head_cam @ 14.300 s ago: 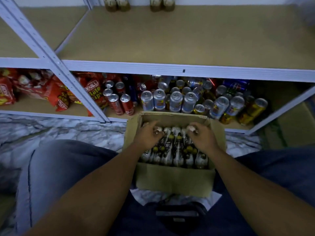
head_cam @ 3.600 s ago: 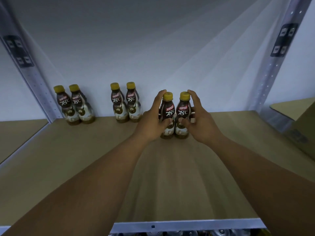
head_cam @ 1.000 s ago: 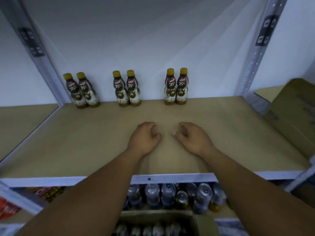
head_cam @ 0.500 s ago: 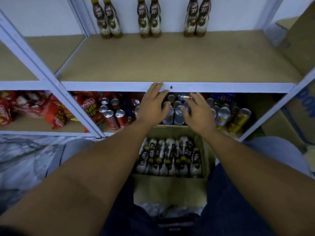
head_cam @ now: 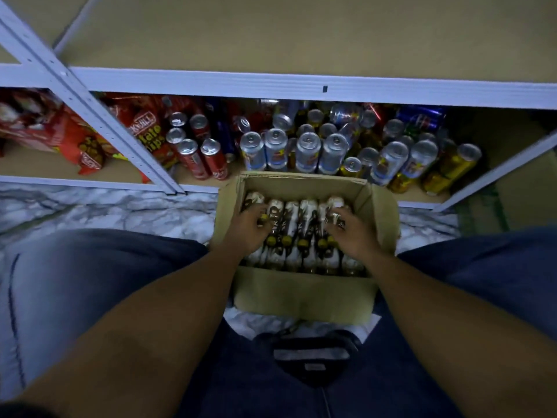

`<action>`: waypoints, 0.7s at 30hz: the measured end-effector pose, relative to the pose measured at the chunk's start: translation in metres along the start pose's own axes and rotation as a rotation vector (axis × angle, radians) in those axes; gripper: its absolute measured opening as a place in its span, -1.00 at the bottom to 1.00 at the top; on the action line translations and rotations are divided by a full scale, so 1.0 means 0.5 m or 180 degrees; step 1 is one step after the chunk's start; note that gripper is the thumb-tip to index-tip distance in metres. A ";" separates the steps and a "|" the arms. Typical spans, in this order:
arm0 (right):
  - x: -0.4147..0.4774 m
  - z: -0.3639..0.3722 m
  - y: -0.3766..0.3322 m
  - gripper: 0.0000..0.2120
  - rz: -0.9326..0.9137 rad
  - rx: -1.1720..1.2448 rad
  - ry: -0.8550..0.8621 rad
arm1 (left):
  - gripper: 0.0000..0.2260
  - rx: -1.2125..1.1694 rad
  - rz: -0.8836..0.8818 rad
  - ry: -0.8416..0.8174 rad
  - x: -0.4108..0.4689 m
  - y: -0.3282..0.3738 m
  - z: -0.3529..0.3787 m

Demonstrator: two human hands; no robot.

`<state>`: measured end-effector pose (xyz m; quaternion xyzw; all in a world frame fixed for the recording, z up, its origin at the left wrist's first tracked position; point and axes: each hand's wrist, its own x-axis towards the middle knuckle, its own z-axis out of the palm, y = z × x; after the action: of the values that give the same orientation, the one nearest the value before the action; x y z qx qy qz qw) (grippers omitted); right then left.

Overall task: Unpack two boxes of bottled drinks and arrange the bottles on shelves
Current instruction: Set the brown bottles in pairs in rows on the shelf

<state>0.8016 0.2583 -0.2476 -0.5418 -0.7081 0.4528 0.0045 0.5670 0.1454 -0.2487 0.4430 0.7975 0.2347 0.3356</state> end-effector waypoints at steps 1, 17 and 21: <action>0.009 0.008 0.008 -0.46 0.0105 0.0173 0.0085 | -0.55 -0.0054 -0.0091 0.0013 0.002 -0.014 0.008; 0.164 0.109 0.087 -0.20 0.0690 0.1001 0.0634 | -0.35 0.0230 -0.0492 0.0761 0.140 -0.079 0.119; 0.178 0.121 0.091 -0.17 0.0758 0.0779 0.0927 | -0.35 0.0078 -0.0469 0.0966 0.143 -0.069 0.119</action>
<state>0.7694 0.2885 -0.3559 -0.6766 -0.5708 0.4497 0.1189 0.5650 0.1946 -0.3346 0.3469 0.8722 0.2639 0.2222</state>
